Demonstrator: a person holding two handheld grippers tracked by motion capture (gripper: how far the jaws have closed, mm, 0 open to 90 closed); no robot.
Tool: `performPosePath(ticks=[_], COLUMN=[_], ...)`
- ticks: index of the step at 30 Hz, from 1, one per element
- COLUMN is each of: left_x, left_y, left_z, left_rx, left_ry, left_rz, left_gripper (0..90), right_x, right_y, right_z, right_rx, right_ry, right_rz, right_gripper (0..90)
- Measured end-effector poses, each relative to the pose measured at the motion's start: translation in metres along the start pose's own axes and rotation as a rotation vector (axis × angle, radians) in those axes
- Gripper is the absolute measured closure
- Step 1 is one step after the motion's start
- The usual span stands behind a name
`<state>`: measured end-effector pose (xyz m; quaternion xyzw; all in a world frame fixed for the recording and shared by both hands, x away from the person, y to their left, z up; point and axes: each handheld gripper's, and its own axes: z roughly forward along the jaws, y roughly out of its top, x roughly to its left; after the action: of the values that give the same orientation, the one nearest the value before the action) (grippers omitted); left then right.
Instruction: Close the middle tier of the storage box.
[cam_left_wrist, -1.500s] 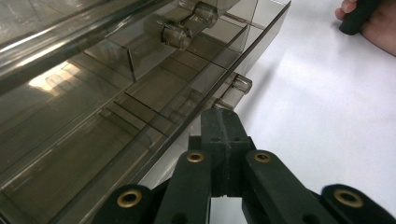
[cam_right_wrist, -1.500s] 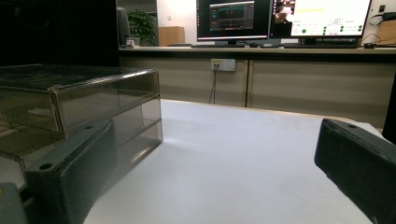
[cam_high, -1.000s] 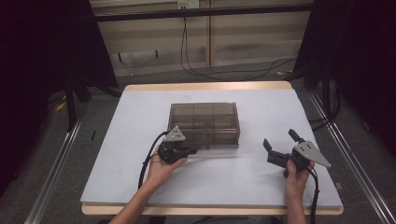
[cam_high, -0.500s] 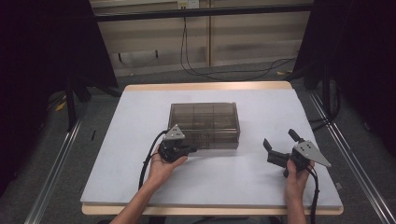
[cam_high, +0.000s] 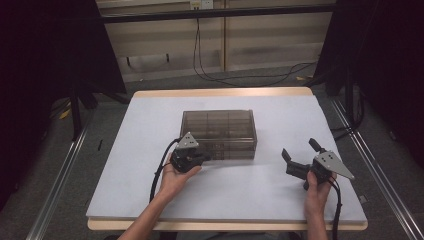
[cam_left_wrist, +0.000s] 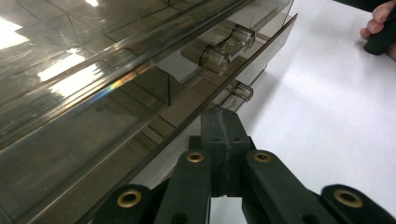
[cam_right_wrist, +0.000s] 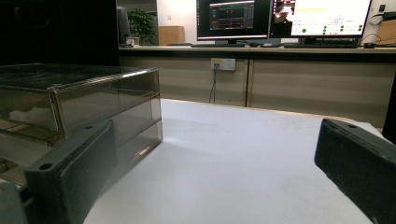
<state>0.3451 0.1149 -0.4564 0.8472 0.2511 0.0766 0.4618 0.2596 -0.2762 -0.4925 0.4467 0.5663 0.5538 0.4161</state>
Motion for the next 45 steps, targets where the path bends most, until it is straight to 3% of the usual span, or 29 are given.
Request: performPosePath(ticks=[9, 15, 30, 34, 40, 45], left_x=[0.000, 0.002, 0.007, 0.007, 0.003, 0.003], left_y=[0.000, 0.001, -0.002, -0.002, -0.003, -0.002], left_z=[0.001, 0.004, 0.005, 0.002, -0.008, -0.020], left_rx=[-0.006, -0.007, -0.016, 0.004, 0.023, 0.014], left_ry=[0.012, 0.031, 0.005, -0.018, -0.026, -0.034], left_rz=[0.005, -0.012, -0.035, -0.038, -0.003, 0.007], left_gripper=[90.0, 90.0, 89.3, 84.8, 73.5, 64.0], right_x=[0.000, 0.000, 0.000, 0.000, 0.000, 0.000], right_y=[0.000, 0.000, 0.000, 0.000, 0.000, 0.000], right_z=[0.000, 0.000, 0.000, 0.000, 0.000, 0.000], right_rx=[0.003, 0.001, 0.001, -0.001, 0.000, 0.000], right_ry=[-0.007, -0.008, -0.005, -0.005, -0.004, -0.006], right_rz=[0.008, 0.008, 0.006, 0.008, 0.002, 0.003], right_gripper=[0.0, 0.0, 0.0, 0.0, 0.0, 0.0])
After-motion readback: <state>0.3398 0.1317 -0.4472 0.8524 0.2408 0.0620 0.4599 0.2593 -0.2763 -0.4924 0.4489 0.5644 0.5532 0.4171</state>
